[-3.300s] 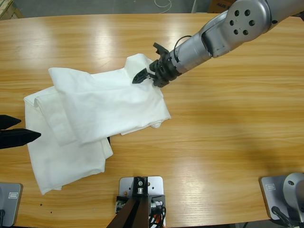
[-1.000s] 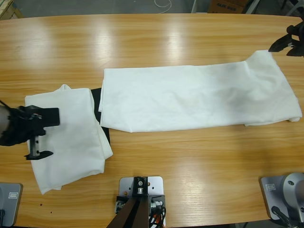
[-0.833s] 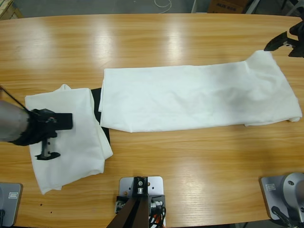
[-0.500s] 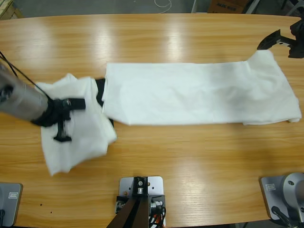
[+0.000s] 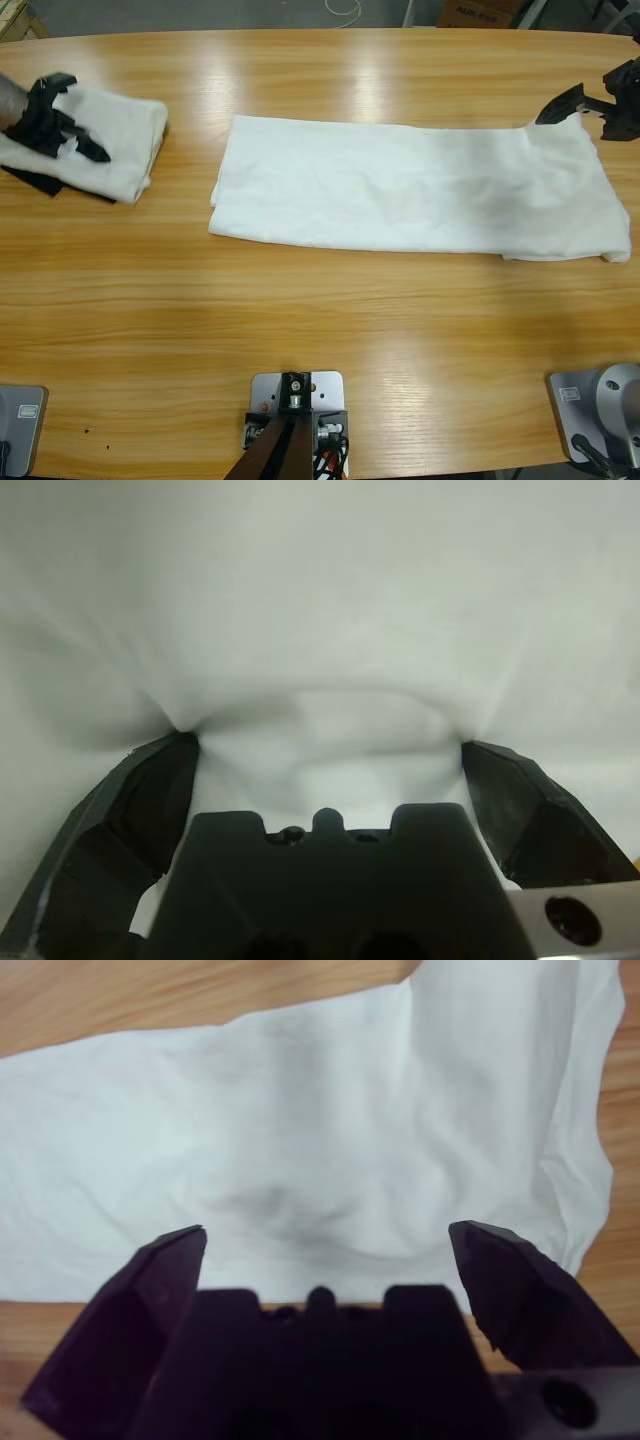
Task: Fold clothes
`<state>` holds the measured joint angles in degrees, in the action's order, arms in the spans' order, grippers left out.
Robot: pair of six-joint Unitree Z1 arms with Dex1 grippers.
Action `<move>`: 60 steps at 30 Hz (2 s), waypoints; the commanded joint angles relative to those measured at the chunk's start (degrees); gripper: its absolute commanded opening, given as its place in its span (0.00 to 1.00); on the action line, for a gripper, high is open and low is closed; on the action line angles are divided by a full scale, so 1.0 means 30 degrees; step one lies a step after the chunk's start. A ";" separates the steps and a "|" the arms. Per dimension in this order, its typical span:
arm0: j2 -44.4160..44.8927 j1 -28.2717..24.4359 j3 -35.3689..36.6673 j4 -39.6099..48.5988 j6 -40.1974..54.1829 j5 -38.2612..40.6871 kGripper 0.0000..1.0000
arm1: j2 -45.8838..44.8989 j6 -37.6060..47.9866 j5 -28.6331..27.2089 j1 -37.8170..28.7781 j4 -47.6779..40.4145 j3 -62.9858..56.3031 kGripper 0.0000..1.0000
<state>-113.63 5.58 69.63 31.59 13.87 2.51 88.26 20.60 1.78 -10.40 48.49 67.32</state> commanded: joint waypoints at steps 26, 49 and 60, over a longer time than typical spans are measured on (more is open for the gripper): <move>0.1068 1.0012 0.5127 0.7138 0.7838 0.3476 0.99 | -0.4148 0.0511 0.1633 -0.1097 -0.1355 -0.4509 1.00; -0.7346 1.2144 1.0676 0.8222 1.5924 0.0833 0.91 | -0.2437 0.0810 0.2606 -0.1103 -0.3154 -0.5494 1.00; -0.4680 0.8306 0.5566 0.7694 1.5620 0.0628 0.90 | -0.2554 0.0810 0.2752 -0.1097 -0.3195 -0.5552 1.00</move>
<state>-130.02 36.89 98.51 58.62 61.23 5.40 79.45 22.44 8.57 -13.21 39.61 52.37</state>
